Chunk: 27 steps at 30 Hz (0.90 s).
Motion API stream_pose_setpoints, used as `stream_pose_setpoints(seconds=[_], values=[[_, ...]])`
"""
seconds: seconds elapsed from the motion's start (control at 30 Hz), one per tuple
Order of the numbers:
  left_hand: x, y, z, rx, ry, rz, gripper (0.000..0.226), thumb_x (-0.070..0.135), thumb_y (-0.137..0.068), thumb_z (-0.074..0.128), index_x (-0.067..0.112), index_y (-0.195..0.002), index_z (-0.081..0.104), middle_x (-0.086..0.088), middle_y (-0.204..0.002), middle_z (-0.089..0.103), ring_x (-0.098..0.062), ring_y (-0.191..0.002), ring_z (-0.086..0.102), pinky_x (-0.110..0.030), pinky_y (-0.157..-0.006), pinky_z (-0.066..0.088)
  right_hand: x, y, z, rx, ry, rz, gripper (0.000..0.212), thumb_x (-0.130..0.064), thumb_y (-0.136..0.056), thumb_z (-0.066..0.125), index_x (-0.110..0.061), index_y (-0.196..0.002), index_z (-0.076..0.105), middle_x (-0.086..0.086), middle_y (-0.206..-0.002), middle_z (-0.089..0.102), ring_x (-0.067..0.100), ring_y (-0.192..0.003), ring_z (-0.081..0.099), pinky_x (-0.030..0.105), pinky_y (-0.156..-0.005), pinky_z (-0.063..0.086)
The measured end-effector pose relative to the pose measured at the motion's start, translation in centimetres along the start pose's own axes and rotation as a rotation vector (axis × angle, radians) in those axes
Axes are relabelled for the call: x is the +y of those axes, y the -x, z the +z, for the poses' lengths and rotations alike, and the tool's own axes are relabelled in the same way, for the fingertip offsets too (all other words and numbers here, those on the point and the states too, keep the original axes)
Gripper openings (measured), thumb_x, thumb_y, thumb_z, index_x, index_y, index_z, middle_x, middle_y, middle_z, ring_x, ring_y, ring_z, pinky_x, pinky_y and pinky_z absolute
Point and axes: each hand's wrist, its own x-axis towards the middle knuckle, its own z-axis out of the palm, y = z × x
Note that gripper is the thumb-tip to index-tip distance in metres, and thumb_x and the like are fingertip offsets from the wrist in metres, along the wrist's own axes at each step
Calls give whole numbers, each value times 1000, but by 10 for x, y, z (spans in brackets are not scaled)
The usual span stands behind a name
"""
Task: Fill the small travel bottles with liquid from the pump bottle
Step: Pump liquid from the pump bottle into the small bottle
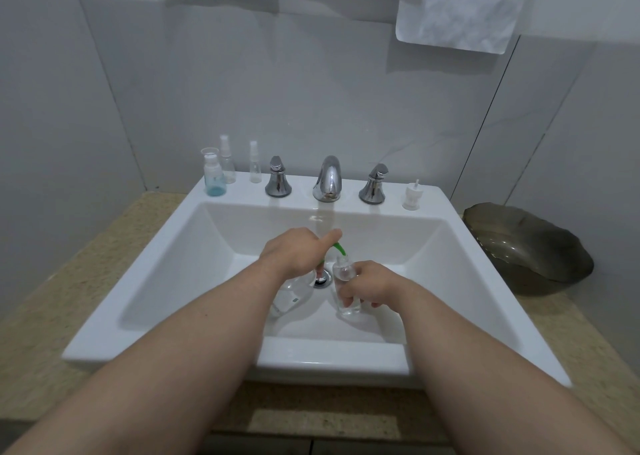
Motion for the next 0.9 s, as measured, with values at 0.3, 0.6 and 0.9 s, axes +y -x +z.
stream_pose_setpoints(seconds=[0.3, 0.6, 0.9], values=[[6, 3, -1, -11, -14, -7, 75, 72, -97, 32, 18, -65, 72, 9, -73, 69, -18, -80, 64, -36, -76, 45, 0, 0, -1, -6, 0, -3, 22, -25, -56, 64, -27, -78, 66, -1, -81, 64, 20, -78, 52, 30, -66, 40], [4, -1, 1, -10, -21, 8, 72, 68, -97, 32, 18, -63, 72, 8, -75, 71, -19, -78, 64, -35, -73, 45, 0, 1, 0, -3, -2, -2, 19, -22, -59, 66, -27, -77, 66, -1, -81, 63, 19, -78, 53, 29, -66, 41], [2, -3, -1, -4, -62, 19, 61, 51, -96, 37, 19, -59, 72, 3, -79, 70, -24, -80, 65, -33, -69, 46, -1, 2, 0, -5, -4, -12, 17, -24, -57, 65, -27, -74, 65, -2, -81, 63, 20, -76, 51, 29, -62, 38]])
